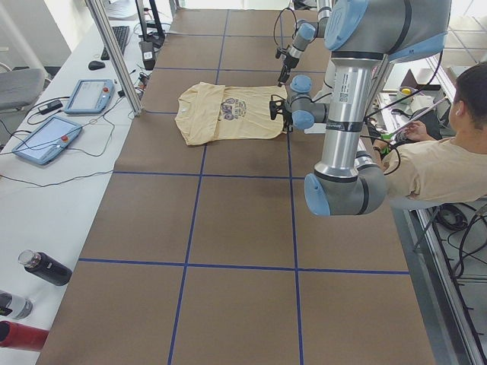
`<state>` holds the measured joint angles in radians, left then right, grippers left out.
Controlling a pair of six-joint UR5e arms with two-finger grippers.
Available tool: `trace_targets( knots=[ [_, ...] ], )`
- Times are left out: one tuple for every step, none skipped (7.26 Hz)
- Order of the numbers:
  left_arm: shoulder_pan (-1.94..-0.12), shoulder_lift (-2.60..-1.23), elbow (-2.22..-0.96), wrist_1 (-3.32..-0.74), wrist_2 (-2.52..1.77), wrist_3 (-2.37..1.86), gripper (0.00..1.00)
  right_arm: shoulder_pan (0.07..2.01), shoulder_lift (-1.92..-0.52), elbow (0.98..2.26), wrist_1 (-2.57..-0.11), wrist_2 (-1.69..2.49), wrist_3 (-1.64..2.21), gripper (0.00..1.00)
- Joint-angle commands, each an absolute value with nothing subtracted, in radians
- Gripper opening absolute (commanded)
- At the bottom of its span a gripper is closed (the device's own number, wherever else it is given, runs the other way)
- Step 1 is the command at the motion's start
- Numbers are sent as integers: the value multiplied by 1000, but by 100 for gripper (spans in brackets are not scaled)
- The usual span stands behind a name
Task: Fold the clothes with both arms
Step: 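Position both grippers at the hem corners nearest the robot and grasp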
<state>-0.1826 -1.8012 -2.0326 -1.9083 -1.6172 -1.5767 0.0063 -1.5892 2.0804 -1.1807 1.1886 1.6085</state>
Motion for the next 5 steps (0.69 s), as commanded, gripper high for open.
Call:
trace_targets(
  knots=[
    [-183,-1801,-2033,-1908,-1618,-1577,0,-17,-1591,2080,-1187,1169,1615,56],
    [-183,-1801,-2033,-1908,-1618,-1577,0,-20,-1591,2080,-1192,1166,1615,56],
    [-183,-1801,-2033,-1908,-1618,-1577,0,-28,-1589,2080,-1215,1157,1620,56],
    [-183,-1801,-2033,-1908,-1618,-1577,0,-32,-1589,2080,-1219,1154,1626,56],
    [-183,-1801,-2033,-1908,-1618,-1577,0,-35,-1591,2080,-1223,1149,1626,56]
  ],
)
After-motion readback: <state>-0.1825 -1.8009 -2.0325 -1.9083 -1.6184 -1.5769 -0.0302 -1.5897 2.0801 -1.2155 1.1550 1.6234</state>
